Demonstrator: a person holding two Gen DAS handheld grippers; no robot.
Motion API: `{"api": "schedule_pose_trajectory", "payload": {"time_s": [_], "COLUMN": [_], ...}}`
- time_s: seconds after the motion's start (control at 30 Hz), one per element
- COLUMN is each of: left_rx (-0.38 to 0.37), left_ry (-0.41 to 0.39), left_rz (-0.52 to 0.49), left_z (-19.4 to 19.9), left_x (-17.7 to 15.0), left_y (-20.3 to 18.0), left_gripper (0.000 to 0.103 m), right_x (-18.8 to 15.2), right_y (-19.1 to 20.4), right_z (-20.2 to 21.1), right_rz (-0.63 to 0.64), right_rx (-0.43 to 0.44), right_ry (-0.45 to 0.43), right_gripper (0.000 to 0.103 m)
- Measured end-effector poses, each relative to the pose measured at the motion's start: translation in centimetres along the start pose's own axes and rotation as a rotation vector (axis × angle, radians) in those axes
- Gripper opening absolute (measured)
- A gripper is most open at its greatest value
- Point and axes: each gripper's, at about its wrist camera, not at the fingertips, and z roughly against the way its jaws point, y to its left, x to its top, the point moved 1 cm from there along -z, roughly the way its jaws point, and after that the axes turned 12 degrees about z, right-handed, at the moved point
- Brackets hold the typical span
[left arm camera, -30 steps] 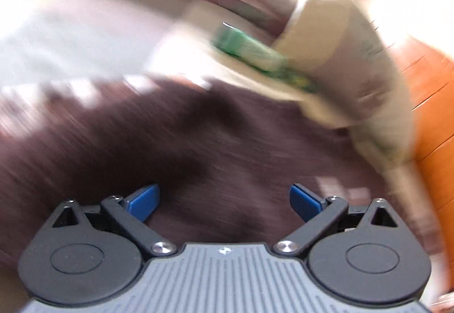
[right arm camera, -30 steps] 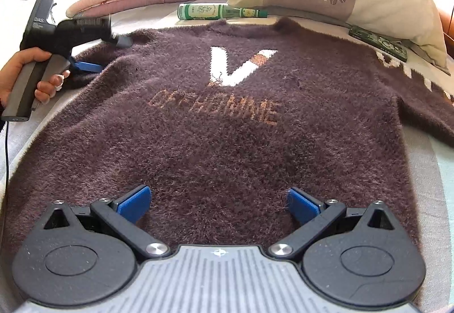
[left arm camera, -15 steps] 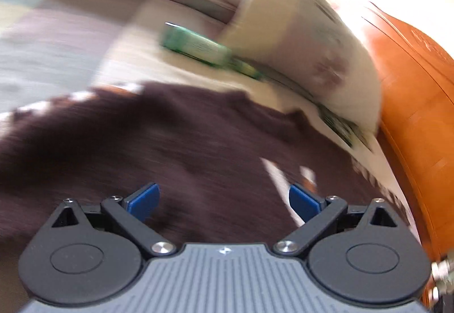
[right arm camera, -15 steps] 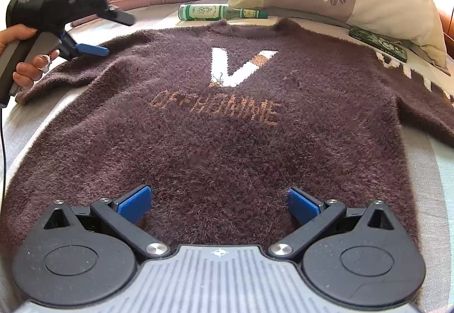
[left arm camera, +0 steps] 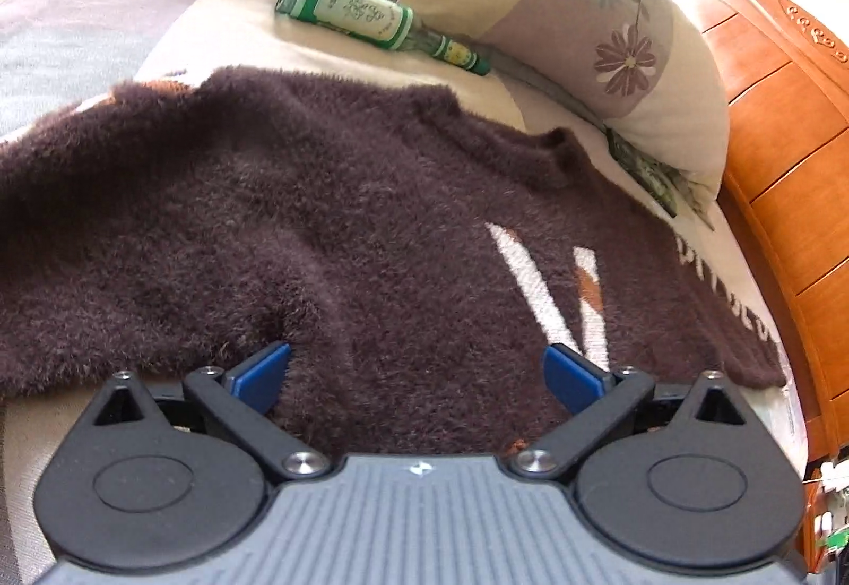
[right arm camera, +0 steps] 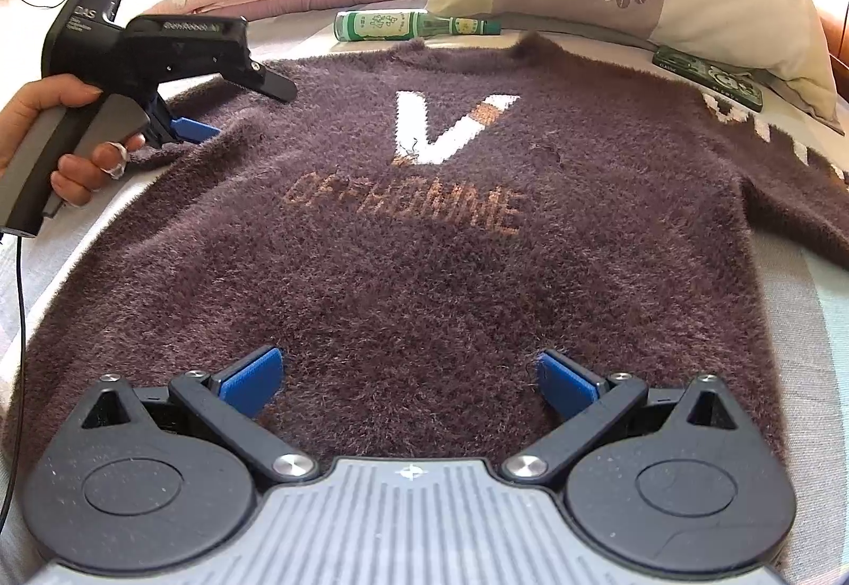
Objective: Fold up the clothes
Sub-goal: 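Smooth the sweater sleeve flat with the open left gripper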
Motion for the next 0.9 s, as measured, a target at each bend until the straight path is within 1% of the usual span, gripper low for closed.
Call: {"api": "schedule_pose_trajectory", "payload": {"time_s": [0.07,0.17,0.23,0.27,0.3,0.37,0.4,0.47,0.53,0.57,0.63,0.7,0.73,0.77,0.8,0.83,0.87,0.9], "left_rx": [-0.034,-0.032,-0.050,-0.041,-0.023,0.122,0.181,0.123,0.094,0.069,-0.029,-0.057,-0.066,-0.042,-0.023,-0.005,0.011,0.008], "left_ry": [-0.006,-0.043,-0.040,-0.055,-0.073,-0.121,-0.136,-0.142,-0.143,-0.136,-0.072,0.014,0.054,0.077,0.080,0.072,0.044,0.004], "left_rz": [0.007,0.014,0.040,0.039,0.035,-0.005,-0.017,0.041,0.115,0.124,0.125,0.115,0.110,0.109,0.108,0.116,0.144,0.183], "left_z": [0.5,1.0,0.6,0.4,0.2,-0.2,-0.4,0.4,1.7,2.3,2.9,2.5,2.2,1.5,0.9,0.3,-0.1,-0.3], "left_x": [0.2,0.8,1.4,1.7,2.0,2.6,2.9,3.4,3.6,3.4,2.7,1.7,1.3,1.0,1.0,1.3,1.7,2.3], "left_y": [0.4,1.2,2.2,2.5,2.8,3.5,3.9,4.9,5.2,5.0,4.3,3.4,3.0,2.7,2.6,2.7,3.1,3.7], "left_gripper": [0.100,0.100,0.100,0.100,0.100,0.099,0.099,0.099,0.099,0.099,0.099,0.100,0.100,0.100,0.100,0.100,0.098,0.098], "right_x": [0.0,0.0,-0.1,-0.1,-0.1,-0.1,-0.1,-0.1,0.0,0.0,0.0,0.0,0.0,0.0,-0.1,-0.1,-0.1,-0.1], "right_y": [0.1,0.3,0.5,0.5,0.5,0.4,0.3,0.3,0.3,0.4,0.4,0.5,0.5,0.6,0.7,0.7,0.7,0.7], "right_z": [0.0,-0.2,-0.2,-0.2,-0.3,-0.2,-0.2,-0.2,-0.2,-0.1,-0.1,-0.2,-0.2,-0.2,-0.2,-0.3,-0.3,-0.3], "right_rz": [0.004,0.020,0.029,0.030,0.032,0.026,0.023,0.020,0.022,0.023,0.026,0.026,0.028,0.031,0.034,0.036,0.038,0.040], "right_rx": [-0.003,-0.014,-0.019,-0.020,-0.020,-0.017,-0.015,-0.013,-0.013,-0.014,-0.015,-0.018,-0.020,-0.023,-0.026,-0.027,-0.028,-0.029], "right_ry": [0.001,0.005,0.007,0.007,0.008,0.006,0.005,0.005,0.005,0.005,0.005,0.005,0.006,0.007,0.008,0.009,0.010,0.010], "right_gripper": [0.103,0.103,0.103,0.103,0.103,0.103,0.103,0.103,0.103,0.103,0.103,0.103,0.103,0.103,0.103,0.103,0.103,0.103]}}
